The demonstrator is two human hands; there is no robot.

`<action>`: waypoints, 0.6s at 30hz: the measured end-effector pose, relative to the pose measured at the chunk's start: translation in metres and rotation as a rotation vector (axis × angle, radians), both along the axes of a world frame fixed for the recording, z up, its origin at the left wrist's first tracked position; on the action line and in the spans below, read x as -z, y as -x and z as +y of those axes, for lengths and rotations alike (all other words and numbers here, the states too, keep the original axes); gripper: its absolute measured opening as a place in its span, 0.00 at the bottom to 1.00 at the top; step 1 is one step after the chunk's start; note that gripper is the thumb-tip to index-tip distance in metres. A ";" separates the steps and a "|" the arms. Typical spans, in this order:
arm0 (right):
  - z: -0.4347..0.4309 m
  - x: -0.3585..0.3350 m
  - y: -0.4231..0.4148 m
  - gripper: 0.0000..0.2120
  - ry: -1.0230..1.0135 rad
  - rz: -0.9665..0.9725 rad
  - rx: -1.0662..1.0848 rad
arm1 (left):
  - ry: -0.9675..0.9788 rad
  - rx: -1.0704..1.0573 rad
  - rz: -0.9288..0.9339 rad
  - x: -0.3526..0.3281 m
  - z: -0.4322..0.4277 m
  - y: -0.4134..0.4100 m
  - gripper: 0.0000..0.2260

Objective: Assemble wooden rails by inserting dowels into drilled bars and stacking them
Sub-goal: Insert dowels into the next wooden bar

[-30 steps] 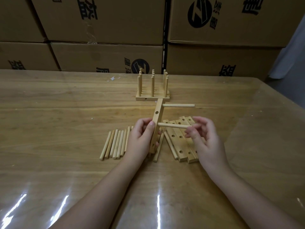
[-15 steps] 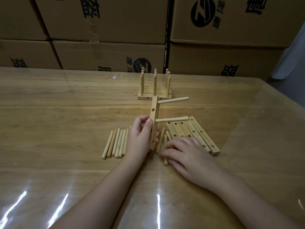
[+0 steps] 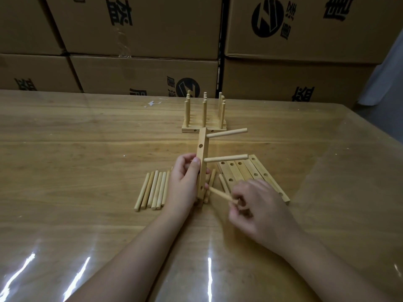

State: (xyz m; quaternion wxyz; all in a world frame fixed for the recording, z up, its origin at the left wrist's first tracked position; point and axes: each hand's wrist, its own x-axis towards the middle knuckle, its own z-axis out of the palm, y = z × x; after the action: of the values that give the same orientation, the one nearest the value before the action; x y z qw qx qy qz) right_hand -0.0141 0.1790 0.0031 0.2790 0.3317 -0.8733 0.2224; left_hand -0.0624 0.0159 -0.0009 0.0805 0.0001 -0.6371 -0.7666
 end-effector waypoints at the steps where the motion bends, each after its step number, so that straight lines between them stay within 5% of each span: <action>1: 0.001 0.000 -0.001 0.05 0.158 -0.092 0.036 | 0.004 -0.004 0.002 0.000 0.000 0.000 0.06; 4: 0.004 0.001 0.002 0.05 0.583 -0.374 0.075 | -0.002 -0.029 -0.001 0.001 0.000 0.001 0.07; 8: 0.007 -0.001 0.009 0.05 0.830 -0.513 0.001 | -0.025 -0.038 -0.012 0.001 -0.002 0.002 0.06; 18: 0.006 0.005 0.009 0.11 0.562 -0.636 -0.076 | -0.133 -0.095 0.006 0.006 -0.008 0.006 0.05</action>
State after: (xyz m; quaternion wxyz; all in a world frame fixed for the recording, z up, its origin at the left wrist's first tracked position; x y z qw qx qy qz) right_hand -0.0234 0.1853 -0.0017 0.0667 0.1896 -0.8086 0.5530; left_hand -0.0685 0.0083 -0.0073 0.1185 0.0334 -0.5839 -0.8024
